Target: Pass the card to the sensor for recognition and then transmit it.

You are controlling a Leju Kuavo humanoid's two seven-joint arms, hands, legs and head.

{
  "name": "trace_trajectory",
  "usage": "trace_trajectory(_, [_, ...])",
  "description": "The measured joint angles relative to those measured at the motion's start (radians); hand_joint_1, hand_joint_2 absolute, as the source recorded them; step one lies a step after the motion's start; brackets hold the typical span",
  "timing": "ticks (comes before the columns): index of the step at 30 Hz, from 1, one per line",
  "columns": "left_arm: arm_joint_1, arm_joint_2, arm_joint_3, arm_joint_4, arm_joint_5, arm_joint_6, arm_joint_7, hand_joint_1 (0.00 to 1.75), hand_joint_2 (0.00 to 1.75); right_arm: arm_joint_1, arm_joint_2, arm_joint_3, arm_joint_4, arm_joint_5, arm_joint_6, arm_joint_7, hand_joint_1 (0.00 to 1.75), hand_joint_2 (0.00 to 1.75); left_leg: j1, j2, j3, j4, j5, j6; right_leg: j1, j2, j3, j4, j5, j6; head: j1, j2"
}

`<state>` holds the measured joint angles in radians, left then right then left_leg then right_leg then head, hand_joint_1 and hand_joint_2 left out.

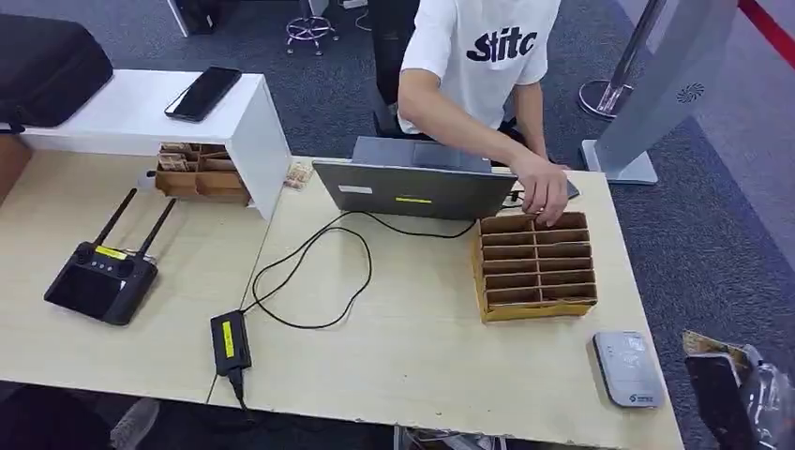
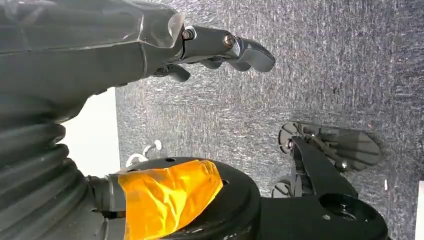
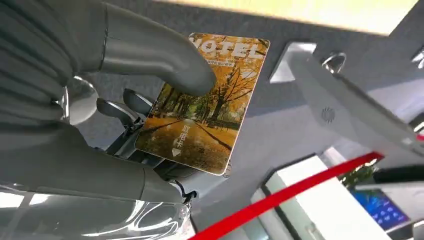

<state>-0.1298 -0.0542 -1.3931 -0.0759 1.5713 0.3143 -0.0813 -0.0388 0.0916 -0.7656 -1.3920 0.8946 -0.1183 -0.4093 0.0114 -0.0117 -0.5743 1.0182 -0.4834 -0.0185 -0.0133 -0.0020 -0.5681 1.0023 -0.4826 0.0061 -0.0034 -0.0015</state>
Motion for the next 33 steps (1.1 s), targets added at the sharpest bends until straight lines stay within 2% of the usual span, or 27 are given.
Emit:
trace_trajectory(14, [0.0, 0.0, 0.001, 0.0, 0.0, 0.003, 0.0, 0.0, 1.75, 0.046, 0.063, 0.069, 0.02, 0.012, 0.0, -0.011, 1.75, 1.75, 0.0, 0.0, 0.0, 0.0, 0.0, 0.0, 0.0, 0.0, 0.0, 0.0, 0.0, 0.0, 0.0, 0.0])
trace_trajectory(33, [0.0, 0.0, 0.001, 0.0, 0.0, 0.0, 0.0, 0.0, 1.75, 0.047, 0.079, 0.107, 0.043, 0.027, 0.011, -0.009, 1.75, 1.75, 0.0, 0.0, 0.0, 0.0, 0.0, 0.0, 0.0, 0.0, 0.0, 0.0, 0.0, 0.0, 0.0, 0.0])
